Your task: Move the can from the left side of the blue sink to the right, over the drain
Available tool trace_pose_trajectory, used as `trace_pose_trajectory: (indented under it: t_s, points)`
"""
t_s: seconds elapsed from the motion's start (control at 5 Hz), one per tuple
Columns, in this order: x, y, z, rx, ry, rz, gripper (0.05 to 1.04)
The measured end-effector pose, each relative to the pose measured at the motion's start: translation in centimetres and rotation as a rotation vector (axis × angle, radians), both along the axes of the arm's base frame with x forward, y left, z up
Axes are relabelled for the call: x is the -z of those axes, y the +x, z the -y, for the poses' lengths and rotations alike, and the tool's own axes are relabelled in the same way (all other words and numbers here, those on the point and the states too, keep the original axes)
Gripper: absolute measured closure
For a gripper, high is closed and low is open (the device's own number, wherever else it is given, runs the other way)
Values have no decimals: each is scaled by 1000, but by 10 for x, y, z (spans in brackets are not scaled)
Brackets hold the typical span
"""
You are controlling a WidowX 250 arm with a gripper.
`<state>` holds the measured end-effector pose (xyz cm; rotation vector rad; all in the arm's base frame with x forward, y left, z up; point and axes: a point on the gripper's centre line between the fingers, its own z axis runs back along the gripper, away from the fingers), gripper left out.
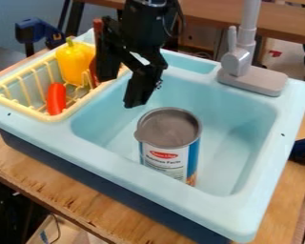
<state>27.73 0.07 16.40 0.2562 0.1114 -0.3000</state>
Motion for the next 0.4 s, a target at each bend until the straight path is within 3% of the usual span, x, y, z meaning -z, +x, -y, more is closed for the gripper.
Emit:
trace_pose_trajectory:
  t_s: [0.2,0.4]
  points:
    - [-23,-8,-9,-72,-31,60,84]
    - [-38,-20,-4,-78,-173,68,84]
